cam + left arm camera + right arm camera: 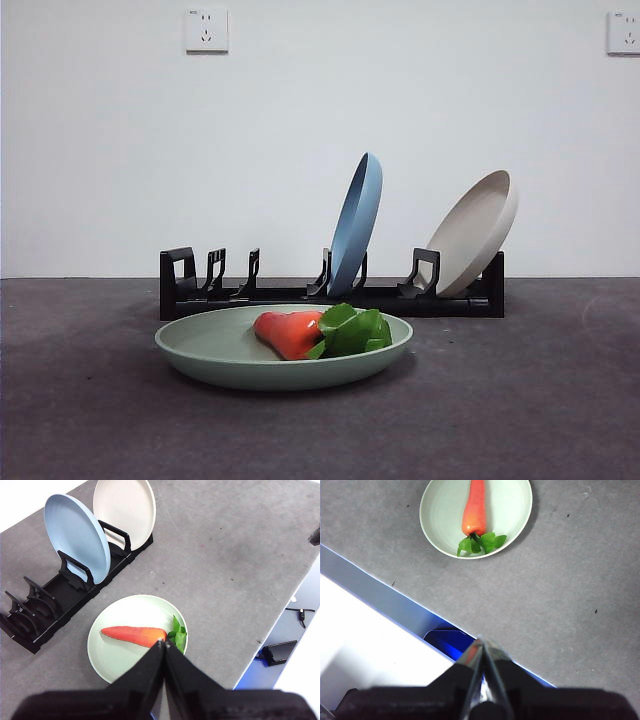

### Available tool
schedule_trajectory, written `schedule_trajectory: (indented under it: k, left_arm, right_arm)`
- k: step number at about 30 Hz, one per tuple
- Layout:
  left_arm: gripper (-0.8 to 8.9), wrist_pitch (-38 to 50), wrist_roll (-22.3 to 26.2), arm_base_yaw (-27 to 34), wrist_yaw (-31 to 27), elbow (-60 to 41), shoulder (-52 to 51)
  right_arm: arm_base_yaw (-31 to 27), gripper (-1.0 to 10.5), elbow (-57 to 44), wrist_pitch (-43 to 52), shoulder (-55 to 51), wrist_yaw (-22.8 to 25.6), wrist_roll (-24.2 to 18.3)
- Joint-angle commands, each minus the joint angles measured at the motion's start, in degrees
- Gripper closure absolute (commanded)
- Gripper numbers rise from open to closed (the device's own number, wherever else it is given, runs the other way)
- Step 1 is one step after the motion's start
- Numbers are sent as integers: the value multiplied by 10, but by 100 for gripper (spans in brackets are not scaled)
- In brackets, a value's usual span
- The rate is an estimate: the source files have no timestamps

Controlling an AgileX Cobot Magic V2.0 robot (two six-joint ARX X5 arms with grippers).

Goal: Take the green plate from the plate rack,put the plate on the table,take the carrot from the table,put the carrot in the plate

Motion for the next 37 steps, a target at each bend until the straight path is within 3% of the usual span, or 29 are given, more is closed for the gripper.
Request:
schedule_trajectory:
  k: [1,6,10,13,17,22,28,37]
  left_arm:
    - [817,2,-2,-1,-1,-2,-2]
    - [817,13,3,4,-8,-2,-2]
    - [817,95,83,61,-44,-4,-13]
    - [817,186,126,144,12,-24,-32]
    - [817,344,127,276,132,-120,-92]
    - [817,503,121,390,150,-294,-193]
    - [817,521,121,451,139,-471,-314]
    - [817,522,97,485,118,-651,-451]
  right_arm:
    - [1,945,-2,2,-2,2,-3]
    - [1,945,-2,2,-2,2,-3]
    - [1,945,-2,2,-1,2,-3]
    - [1,945,-2,2,-2,2,-3]
    - [1,945,-2,2,-5,2,-3]
    - [1,945,-2,2,-6,2,-3]
    - [1,945,-2,2,-6,2,-3]
    - [1,945,-2,2,-9,2,-3]
